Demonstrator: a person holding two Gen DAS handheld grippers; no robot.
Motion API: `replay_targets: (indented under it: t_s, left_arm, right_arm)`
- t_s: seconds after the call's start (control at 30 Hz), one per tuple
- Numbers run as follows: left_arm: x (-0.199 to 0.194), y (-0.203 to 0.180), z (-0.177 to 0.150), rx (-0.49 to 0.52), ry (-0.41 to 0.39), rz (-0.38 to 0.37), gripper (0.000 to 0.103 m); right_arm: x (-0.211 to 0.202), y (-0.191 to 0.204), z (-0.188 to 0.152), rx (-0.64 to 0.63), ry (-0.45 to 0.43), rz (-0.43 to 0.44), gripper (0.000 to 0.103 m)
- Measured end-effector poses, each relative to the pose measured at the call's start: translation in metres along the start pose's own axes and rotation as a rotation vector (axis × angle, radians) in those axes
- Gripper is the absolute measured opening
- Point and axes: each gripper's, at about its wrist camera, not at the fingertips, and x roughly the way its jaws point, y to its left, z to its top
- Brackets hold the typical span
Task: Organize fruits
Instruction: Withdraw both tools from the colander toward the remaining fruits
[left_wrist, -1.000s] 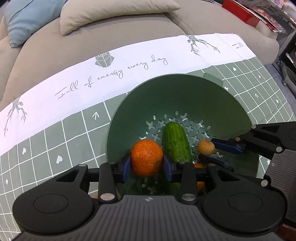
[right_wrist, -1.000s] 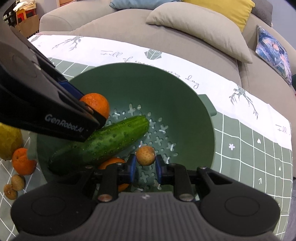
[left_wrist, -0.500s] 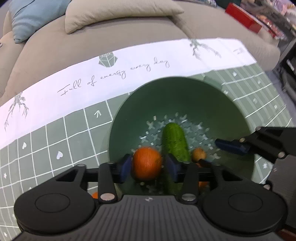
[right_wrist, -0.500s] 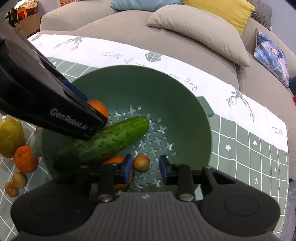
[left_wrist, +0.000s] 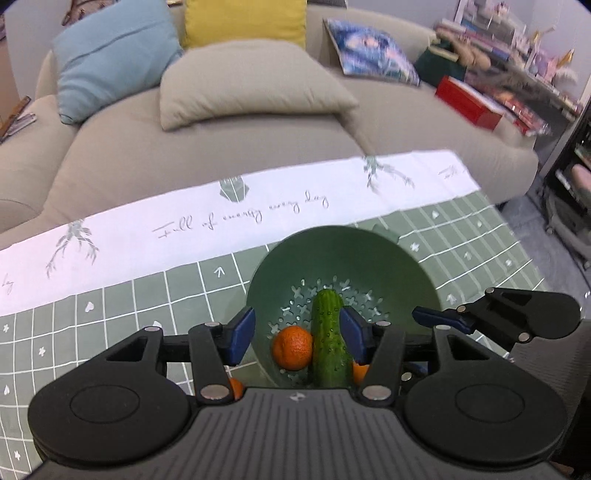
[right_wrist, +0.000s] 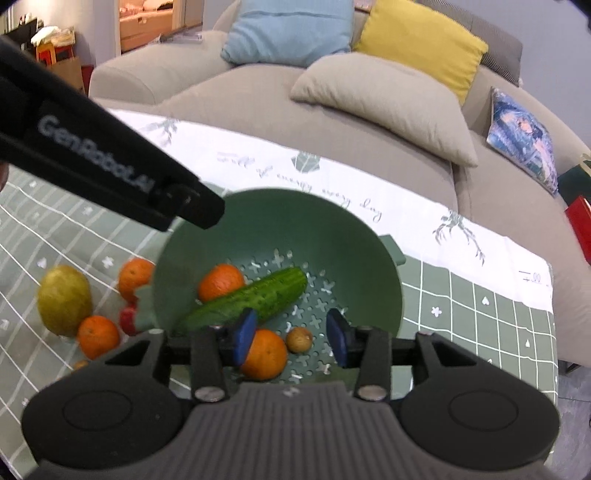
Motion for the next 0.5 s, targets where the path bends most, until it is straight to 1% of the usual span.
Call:
replay_targets:
  t_s: [0.13, 0.2, 0.3, 0.37, 0.5]
  left_arm:
    - [-0.023, 0.003, -0.010, -0.010, -0.044, -0.009, 0.062]
    - [-0.033, 0.004, -0.016, -0.011, -0.058, -0.012, 0.062]
    - [-0.049, 0.008, -0.027, -0.012, -0.090, -0.019, 0.062]
    - [-0.060, 0.013, -0.037, -0.017, -0.115, -0.011, 0.062]
    - [-0.073, 0.027, -0.058, -0.050, -0.139, 0.009, 0.062]
  right_arm:
    - [-0.020, 0.009, -0.006, 0.029, -0.037, 0.008, 0.042]
    - [-0.031, 0.015, -0.009, 0.037, -0.057, 0.013, 0.045]
    - [-0.045, 0.025, -0.015, 0.063, -0.087, 0.025, 0.045]
    - [-0.051, 0.029, -0.020, 0.087, -0.102, 0.035, 0.046]
    - [-0.061, 0.041, -0.034, 0.147, -0.129, 0.053, 0.046]
